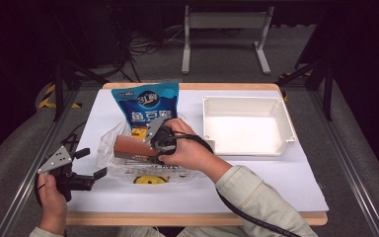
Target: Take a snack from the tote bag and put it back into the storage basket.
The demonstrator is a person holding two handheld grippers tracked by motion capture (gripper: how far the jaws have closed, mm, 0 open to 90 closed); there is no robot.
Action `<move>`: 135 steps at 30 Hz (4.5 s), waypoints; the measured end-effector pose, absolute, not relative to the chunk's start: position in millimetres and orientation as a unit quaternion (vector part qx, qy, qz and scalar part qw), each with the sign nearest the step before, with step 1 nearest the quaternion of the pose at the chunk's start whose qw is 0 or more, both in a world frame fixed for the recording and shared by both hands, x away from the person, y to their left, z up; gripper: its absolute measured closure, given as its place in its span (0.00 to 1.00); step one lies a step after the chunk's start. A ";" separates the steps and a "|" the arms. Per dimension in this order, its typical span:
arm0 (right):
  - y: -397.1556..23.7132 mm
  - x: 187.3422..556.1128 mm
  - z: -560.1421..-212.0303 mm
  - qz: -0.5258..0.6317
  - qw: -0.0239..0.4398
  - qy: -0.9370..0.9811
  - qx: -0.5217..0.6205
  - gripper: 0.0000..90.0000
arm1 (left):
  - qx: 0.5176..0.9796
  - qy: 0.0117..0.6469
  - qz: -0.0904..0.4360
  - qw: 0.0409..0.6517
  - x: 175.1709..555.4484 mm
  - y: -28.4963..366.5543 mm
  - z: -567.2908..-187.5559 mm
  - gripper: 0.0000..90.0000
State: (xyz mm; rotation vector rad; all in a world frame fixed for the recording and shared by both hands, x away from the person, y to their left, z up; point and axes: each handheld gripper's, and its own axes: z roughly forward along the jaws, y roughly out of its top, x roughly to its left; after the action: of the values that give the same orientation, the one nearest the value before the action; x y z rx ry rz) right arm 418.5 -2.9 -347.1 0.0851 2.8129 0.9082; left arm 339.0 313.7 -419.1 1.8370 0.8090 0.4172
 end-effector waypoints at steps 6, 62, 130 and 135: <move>-6.1 418.0 -340.9 0.312 0.088 0.946 0.030 0.47 | 0.761 0.339 0.175 0.526 338.9 314.9 -418.9 0.01; -92.3 421.0 -271.3 0.344 0.104 0.931 0.066 0.47 | 0.759 0.341 0.188 0.522 341.0 315.9 -419.4 0.01; -229.2 474.2 -270.0 0.297 0.164 0.923 0.181 0.47 | 0.767 0.342 0.179 0.513 335.4 313.2 -422.4 0.01; -235.9 480.9 -274.1 0.293 0.167 0.923 0.187 0.47 | 0.768 0.342 0.179 0.512 336.1 313.1 -422.5 0.01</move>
State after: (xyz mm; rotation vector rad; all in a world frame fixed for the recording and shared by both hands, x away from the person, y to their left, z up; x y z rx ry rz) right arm 480.9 -235.9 -274.1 0.5317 2.6267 0.8331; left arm 336.1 313.1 -422.5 1.8471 0.8216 0.4299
